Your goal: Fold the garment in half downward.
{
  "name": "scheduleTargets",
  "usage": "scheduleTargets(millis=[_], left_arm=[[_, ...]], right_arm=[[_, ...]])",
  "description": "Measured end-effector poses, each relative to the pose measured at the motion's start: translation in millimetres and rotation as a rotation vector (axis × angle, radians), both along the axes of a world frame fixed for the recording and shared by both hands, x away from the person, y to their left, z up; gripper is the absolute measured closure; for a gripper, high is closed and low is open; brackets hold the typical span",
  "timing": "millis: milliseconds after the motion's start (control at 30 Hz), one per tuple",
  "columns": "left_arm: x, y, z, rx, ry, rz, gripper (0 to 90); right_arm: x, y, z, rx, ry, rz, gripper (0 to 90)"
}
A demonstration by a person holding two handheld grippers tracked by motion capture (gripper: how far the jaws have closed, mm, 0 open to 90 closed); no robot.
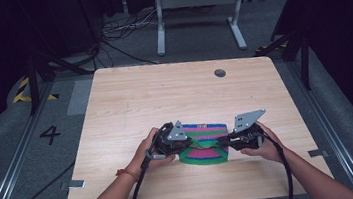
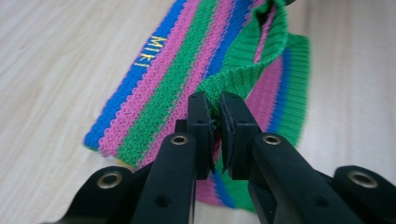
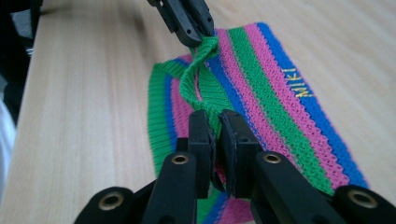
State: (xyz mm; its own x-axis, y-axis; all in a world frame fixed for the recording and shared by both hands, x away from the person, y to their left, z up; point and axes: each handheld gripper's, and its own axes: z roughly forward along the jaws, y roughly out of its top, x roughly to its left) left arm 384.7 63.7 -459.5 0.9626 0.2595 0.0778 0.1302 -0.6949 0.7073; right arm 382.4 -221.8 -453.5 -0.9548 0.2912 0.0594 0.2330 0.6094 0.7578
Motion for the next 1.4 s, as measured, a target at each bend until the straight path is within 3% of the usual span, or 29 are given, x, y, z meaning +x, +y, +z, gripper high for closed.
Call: scheduleTargets(millis=[167, 300, 467, 600, 867, 1000, 1100, 1300, 1400], left_arm=[[-7.1, 0.5, -8.4, 0.005, 0.019, -0.009, 83.0], [-13.7, -3.4, -16.4, 0.043, 0.033, -0.027, 82.6], [-19.2, -1.2, -25.4, 0.077, 0.045, -0.023, 77.4], [-20.7, 0.7, -28.1, 0.054, 0.056, -0.012, 76.3], [-22.7, 5.3, -34.8, 0.008, 0.061, -0.006, 71.5], [-16.6, 3.2, -36.5, 0.002, 0.043, 0.014, 72.9], [-11.7, 1.0, -37.1, 0.003, 0.038, 0.034, 73.0], [-10.0, 0.5, -37.2, 0.006, 0.021, 0.030, 73.1], [-10.2, 0.4, -36.1, 0.013, 0.031, 0.021, 71.9]], right_arm=[[-7.7, 3.3, -11.4, -0.018, 0.028, 0.012, 82.9], [-13.6, 4.5, -18.9, -0.059, 0.038, 0.027, 81.9], [-16.3, 0.6, -24.2, -0.072, 0.051, 0.016, 79.5], [-19.8, -0.2, -29.4, -0.071, 0.077, 0.000, 76.8], [-24.2, -6.0, -40.1, -0.024, 0.057, -0.029, 68.7], [-20.6, -9.5, -41.4, -0.037, 0.020, -0.049, 68.6], [-15.6, -11.8, -42.5, -0.030, 0.018, -0.074, 68.8], [-15.0, -10.9, -42.9, -0.032, 0.007, -0.081, 69.0], [-14.5, -10.4, -42.1, -0.047, -0.005, -0.075, 69.1]])
